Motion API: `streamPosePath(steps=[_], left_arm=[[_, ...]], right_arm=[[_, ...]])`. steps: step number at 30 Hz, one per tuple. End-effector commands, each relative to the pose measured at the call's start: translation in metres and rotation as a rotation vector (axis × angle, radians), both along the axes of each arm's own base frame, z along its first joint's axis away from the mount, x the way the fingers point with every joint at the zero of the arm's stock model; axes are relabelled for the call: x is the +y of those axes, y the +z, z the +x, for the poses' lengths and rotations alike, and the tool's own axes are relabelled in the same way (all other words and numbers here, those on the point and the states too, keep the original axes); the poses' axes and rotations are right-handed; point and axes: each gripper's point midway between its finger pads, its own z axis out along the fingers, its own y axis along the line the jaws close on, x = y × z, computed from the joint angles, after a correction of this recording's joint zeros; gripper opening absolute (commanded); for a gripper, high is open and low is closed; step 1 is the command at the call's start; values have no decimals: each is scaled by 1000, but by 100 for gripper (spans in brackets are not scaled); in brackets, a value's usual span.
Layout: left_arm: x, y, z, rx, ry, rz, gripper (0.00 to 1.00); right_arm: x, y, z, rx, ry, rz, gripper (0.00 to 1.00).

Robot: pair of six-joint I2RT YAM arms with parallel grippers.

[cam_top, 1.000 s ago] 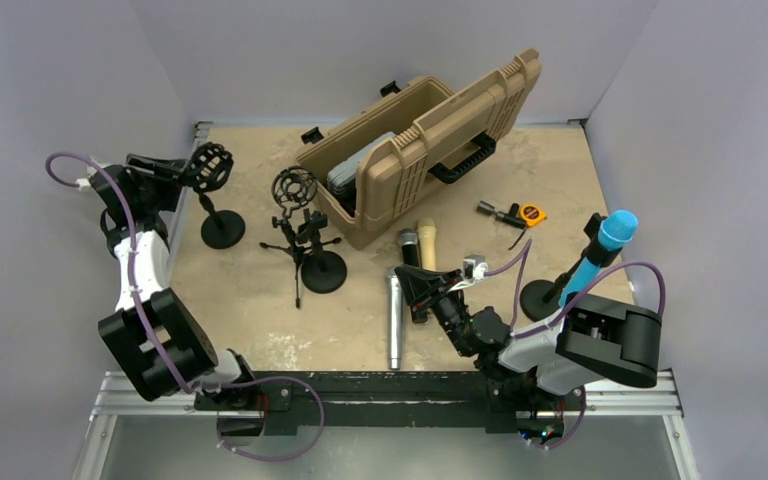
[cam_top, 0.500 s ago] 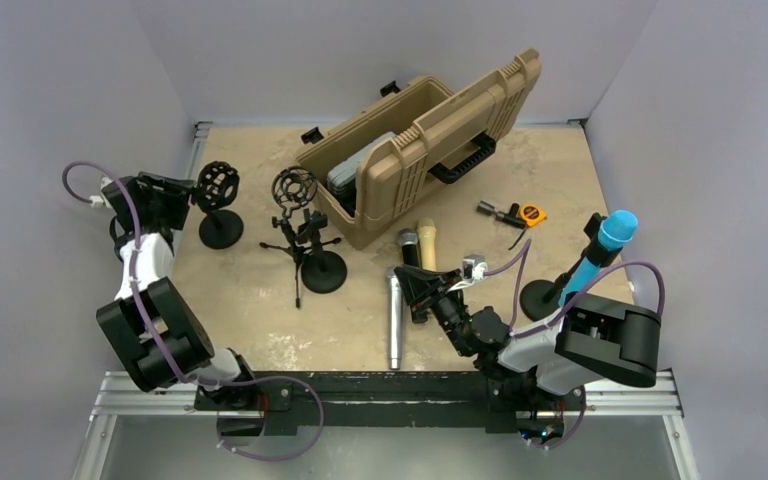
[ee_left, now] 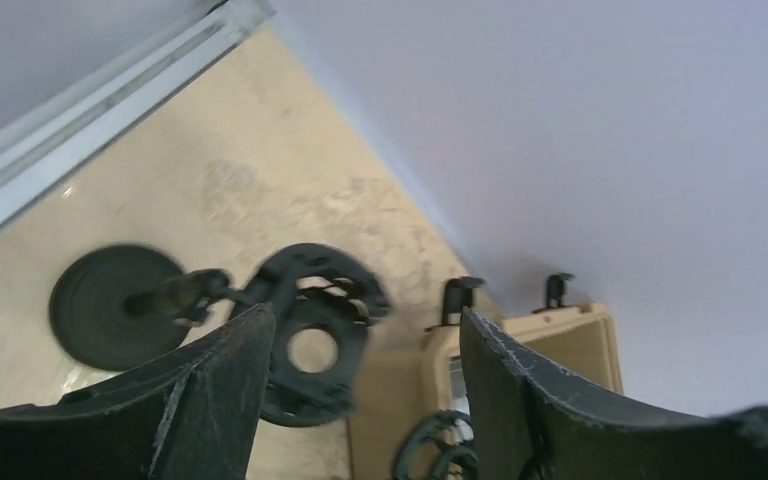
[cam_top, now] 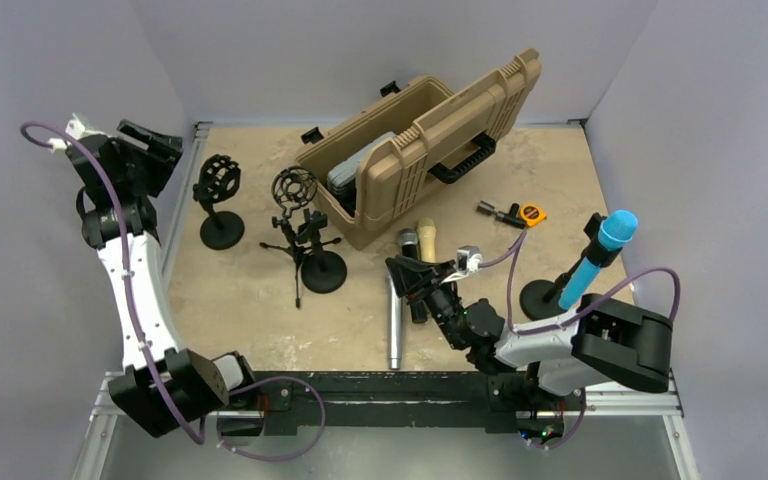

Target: Remove the microphone from the stand

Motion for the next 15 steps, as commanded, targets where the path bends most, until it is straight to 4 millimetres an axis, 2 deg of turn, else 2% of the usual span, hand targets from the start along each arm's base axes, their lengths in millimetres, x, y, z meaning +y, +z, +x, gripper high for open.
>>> streamPosePath(steps=[1, 3, 6, 10, 12, 15], left_arm=[[-45, 78, -16, -135, -136, 172, 66], [-74, 101, -22, -182, -224, 227, 66], [-134, 128, -29, -276, -437, 295, 67], [-218, 140, -50, -377, -774, 354, 67], [-240, 141, -65, -417, -871, 382, 67], [-252, 142, -85, -477, -925, 452, 71]], right_arm=[[12, 20, 1, -8, 21, -17, 31], [22, 24, 3, 4, 32, -54, 33], [37, 36, 8, 19, 41, -119, 37], [43, 70, 11, 30, 33, -159, 50], [37, 92, 12, 29, 13, -163, 55], [17, 131, 15, 46, -49, -145, 63]])
